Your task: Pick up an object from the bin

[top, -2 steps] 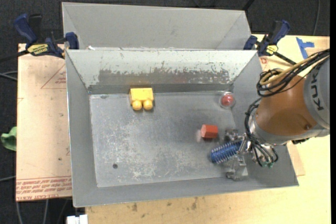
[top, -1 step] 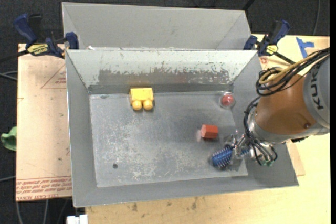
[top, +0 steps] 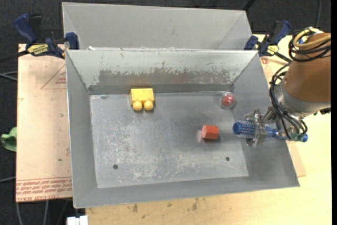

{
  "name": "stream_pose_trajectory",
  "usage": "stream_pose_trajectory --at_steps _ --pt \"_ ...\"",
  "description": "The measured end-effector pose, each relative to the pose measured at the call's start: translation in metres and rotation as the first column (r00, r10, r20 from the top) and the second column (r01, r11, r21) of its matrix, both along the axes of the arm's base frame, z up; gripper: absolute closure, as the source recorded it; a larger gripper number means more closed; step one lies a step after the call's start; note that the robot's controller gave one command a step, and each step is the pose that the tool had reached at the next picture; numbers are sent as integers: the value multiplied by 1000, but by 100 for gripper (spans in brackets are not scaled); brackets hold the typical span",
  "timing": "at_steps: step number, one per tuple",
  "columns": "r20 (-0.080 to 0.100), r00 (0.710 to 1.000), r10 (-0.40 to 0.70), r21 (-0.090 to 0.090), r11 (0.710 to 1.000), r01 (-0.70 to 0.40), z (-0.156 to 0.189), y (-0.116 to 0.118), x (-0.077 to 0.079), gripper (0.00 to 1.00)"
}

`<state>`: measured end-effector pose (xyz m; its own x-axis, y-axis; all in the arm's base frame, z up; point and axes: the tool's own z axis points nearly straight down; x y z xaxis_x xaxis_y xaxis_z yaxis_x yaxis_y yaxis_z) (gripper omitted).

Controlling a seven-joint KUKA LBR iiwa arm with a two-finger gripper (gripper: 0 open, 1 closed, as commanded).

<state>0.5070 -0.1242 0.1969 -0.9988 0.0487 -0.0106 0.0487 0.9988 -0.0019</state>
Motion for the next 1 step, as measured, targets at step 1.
stream_pose_trajectory --at_steps 1 --pt "-5 947 320 1 947 -320 88 24 28 100"
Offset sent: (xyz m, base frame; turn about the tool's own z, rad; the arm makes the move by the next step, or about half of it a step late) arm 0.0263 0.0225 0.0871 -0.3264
